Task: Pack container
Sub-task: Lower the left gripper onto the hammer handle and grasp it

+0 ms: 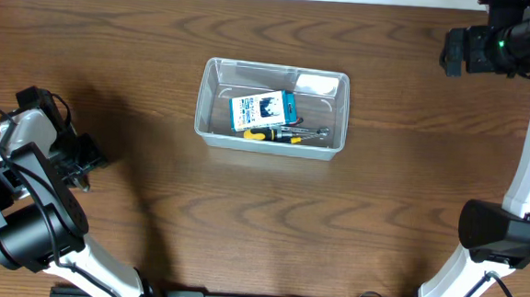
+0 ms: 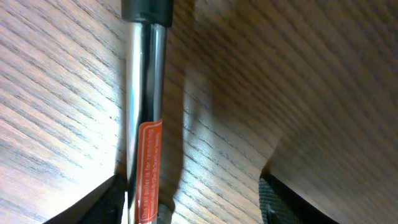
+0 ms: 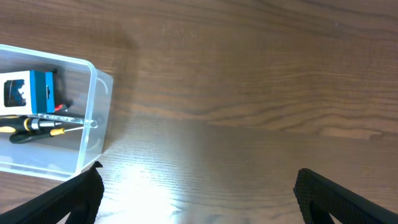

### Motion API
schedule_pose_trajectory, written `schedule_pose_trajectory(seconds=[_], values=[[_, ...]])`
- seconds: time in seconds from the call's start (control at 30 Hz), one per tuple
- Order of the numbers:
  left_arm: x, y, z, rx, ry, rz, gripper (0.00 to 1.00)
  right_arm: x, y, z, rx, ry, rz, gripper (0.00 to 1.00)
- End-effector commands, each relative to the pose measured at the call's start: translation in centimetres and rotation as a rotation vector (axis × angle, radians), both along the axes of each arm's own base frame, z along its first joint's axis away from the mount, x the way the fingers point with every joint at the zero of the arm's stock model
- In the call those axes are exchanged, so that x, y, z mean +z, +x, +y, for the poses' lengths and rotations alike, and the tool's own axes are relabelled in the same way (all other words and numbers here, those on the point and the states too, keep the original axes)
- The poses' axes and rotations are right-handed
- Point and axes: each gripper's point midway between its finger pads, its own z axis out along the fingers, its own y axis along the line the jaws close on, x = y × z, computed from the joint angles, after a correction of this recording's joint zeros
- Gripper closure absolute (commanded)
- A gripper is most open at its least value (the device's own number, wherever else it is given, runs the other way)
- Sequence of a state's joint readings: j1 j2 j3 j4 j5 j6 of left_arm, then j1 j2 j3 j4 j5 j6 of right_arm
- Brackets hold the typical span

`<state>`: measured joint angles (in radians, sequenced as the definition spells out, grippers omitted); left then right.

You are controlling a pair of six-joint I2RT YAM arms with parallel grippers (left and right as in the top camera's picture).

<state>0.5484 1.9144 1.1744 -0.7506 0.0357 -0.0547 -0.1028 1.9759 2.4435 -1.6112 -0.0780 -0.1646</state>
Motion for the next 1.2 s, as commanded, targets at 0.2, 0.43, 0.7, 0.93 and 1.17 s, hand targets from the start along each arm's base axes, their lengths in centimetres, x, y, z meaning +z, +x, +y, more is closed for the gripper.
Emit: schedule_pose_trajectory(seconds=[0.2, 0.43, 0.7, 0.93, 1.17], values=[[-1.23, -1.32, -0.28, 0.004, -0.007, 0.052, 0.41, -0.39, 0.04, 0.06, 0.009, 0.005, 0.012, 0.01], [-1.23, -1.32, -0.28, 0.004, -0.007, 0.052, 0.41, -0.39, 0.04, 0.06, 0.009, 0.005, 0.011, 0.01], [-1.22, -1.33, -0.29, 0.004, -0.008, 0.052, 0.51, -0.39, 0.03, 0.06, 0.009, 0.005, 0.012, 0.01], [-1.22, -1.34, -0.29, 0.004, -0.008, 0.052, 0.56, -0.39, 0.04, 0.06, 0.009, 0.005, 0.011, 0.01], [-1.22, -1.33, -0.29, 0.004, -0.008, 0.052, 0.64, -0.38, 0.04, -0.18, 0.003, 0.004, 0.011, 0.01]])
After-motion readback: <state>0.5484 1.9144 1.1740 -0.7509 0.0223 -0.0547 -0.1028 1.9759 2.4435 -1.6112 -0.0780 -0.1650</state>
